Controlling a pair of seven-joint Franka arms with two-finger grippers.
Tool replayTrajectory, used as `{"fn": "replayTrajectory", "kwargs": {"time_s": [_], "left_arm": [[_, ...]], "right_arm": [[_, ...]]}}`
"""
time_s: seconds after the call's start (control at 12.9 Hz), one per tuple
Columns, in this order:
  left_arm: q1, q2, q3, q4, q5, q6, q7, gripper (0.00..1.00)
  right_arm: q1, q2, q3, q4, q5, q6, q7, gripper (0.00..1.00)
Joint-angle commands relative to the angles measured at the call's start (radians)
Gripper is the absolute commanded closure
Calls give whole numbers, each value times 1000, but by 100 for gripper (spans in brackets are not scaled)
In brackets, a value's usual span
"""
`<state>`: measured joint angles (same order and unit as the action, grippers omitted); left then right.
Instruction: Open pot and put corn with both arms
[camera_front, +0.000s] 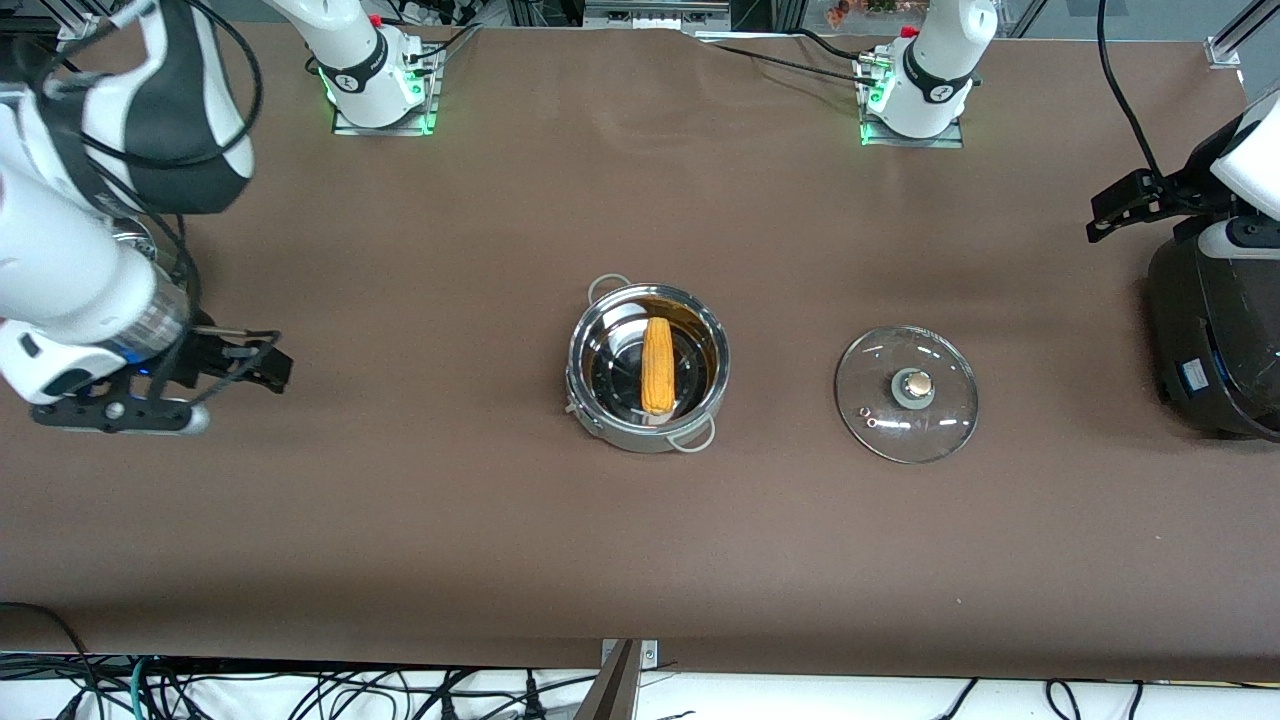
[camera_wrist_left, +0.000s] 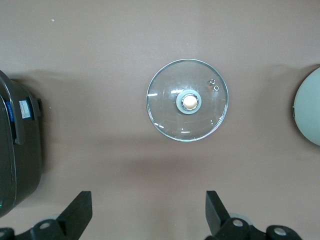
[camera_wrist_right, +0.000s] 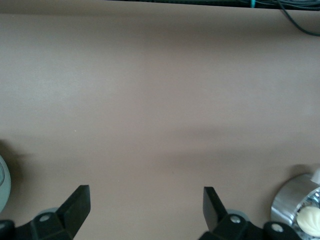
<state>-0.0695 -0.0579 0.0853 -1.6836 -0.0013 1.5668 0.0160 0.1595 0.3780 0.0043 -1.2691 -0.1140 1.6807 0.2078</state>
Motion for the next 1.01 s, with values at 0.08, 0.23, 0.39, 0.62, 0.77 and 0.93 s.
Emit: {"fn": "replayTrajectory", "kwargs": {"time_s": [0.08, 0.23, 0.39, 0.62, 0.77, 0.93], "left_arm": [[2, -3, -2, 13, 18, -16, -7, 0], [2, -3, -2, 12, 18, -16, -8, 0], [2, -3, -2, 13, 18, -16, -8, 0], [2, -3, -2, 13, 17, -16, -10, 0], [2, -3, -2, 13, 18, -16, -10, 0], [2, -3, -2, 13, 18, -17, -10, 0]], "right_arm": [[-14, -116, 0, -140, 13, 2, 4, 0], [-14, -175, 0, -217, 16, 34, 12, 0], [-44, -246, -3, -346, 80, 175, -10, 0], [-84, -277, -29, -366, 100, 186, -50, 0], [-87, -283, -73, -357, 100, 185, -53, 0], [-87, -284, -121, -352, 102, 178, -53, 0]]}}
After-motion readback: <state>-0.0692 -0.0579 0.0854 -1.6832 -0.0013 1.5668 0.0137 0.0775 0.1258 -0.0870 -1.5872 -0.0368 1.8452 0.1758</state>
